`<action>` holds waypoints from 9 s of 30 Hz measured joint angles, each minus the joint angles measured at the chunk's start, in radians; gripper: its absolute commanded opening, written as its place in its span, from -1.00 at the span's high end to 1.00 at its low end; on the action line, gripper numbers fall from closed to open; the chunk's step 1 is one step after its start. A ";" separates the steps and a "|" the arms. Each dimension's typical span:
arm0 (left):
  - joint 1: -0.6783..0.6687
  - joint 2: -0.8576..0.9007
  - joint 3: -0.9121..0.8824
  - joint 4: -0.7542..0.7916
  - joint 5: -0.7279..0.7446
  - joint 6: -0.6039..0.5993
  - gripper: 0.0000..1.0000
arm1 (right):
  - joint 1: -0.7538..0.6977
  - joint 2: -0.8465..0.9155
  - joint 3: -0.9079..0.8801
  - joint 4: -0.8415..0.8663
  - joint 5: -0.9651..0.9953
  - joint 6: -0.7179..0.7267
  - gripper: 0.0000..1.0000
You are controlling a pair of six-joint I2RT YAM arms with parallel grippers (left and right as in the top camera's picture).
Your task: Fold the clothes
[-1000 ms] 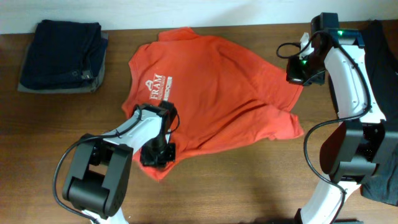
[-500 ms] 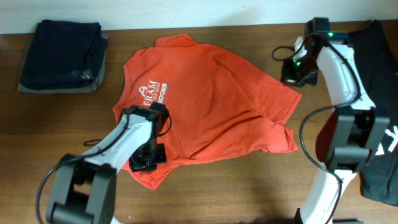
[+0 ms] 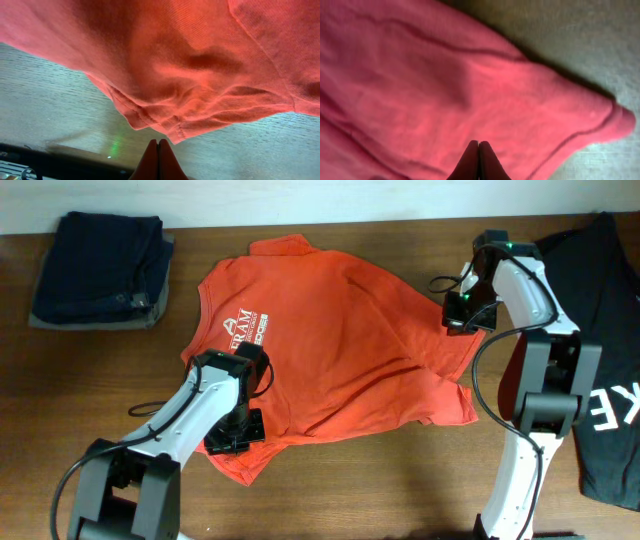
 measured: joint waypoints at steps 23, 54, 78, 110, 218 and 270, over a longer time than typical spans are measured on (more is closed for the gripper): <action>0.000 0.000 0.000 0.008 -0.007 0.000 0.99 | -0.010 0.069 0.004 0.250 0.031 0.030 0.92; 0.000 0.000 0.000 0.051 -0.069 0.027 0.99 | -0.229 0.299 0.943 -0.068 0.050 0.076 -0.98; 0.000 0.000 0.051 0.102 -0.074 0.084 0.97 | -0.203 -0.256 0.321 -0.525 0.071 -0.007 -0.98; 0.000 0.000 0.053 0.137 -0.070 0.095 0.97 | -0.204 -0.358 -0.573 0.385 0.056 -0.508 -0.69; 0.002 0.092 0.109 0.453 0.085 0.261 0.97 | -0.206 -0.206 -0.508 0.640 -0.083 -0.107 0.93; 0.002 0.104 0.112 0.573 0.068 0.338 0.76 | -0.154 -0.144 0.343 -0.394 -0.145 -0.192 0.20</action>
